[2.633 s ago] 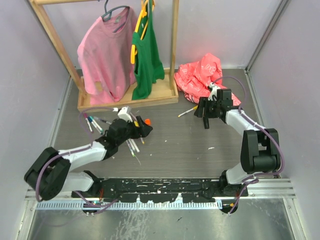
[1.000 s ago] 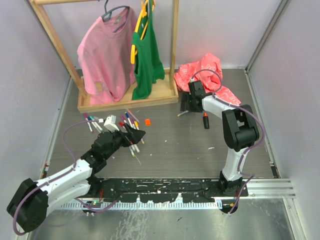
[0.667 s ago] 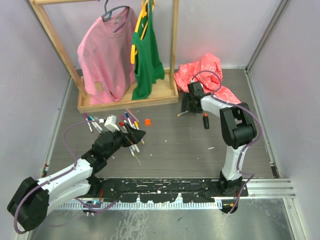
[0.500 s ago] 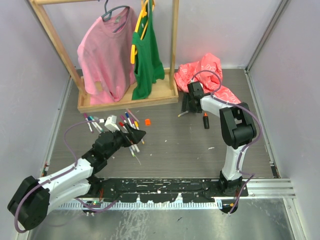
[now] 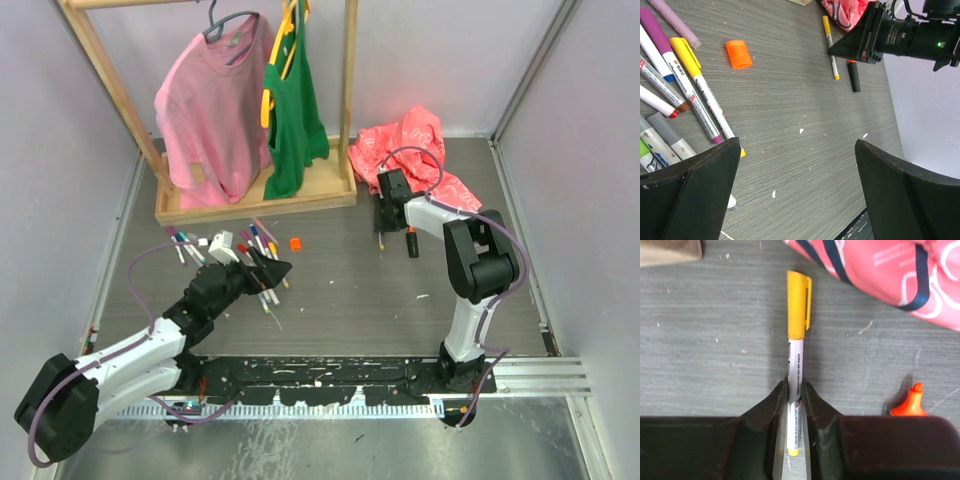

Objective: Open the pen caps
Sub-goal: Pick up the pen from the center of the board.

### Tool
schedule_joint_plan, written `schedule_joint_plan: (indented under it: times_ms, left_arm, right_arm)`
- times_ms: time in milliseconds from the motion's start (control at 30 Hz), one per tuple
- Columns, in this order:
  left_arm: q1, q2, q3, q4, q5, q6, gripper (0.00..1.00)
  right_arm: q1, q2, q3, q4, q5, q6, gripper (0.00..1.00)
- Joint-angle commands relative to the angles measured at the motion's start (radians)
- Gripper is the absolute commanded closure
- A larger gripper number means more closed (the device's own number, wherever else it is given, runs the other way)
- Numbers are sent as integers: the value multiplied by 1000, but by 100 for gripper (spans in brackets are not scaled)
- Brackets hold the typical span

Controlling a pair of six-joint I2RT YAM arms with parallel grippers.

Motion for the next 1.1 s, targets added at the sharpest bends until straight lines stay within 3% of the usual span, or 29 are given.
schedule_joint_plan:
  times_ms: [0, 300, 433, 667, 1067]
  left_arm:
    - [2, -29, -1, 35, 4, 9, 1]
    - [1, -34, 1, 46, 14, 4, 1]
    - [1, -18, 2, 69, 35, -11, 1]
    - [1, 33, 5, 139, 79, -45, 1]
    - [-2, 90, 17, 219, 133, -68, 1]
  right_arm:
    - [-2, -98, -53, -5, -25, -72, 80]
    - [-2, -174, -149, -39, -23, -178, 94]
    - [-6, -145, -133, -67, -28, -236, 95]
    - [-27, -78, -75, -143, -83, -274, 78]
    - [-89, -15, -42, -213, -218, -293, 72]
